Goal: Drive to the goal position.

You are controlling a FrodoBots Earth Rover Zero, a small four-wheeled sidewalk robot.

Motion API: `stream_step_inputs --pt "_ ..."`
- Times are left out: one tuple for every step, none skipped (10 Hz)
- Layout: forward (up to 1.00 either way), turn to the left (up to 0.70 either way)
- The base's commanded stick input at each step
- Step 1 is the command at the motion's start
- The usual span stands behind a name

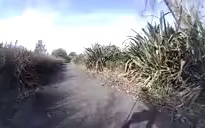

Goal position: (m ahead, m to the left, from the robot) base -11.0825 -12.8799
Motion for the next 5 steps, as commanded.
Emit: stream_step_inputs --pt "0.0 -0.45" --pt "0.0 -0.45" --pt "0.0 -0.45" --pt "0.0 -0.45" --pt "0.0 -0.45"
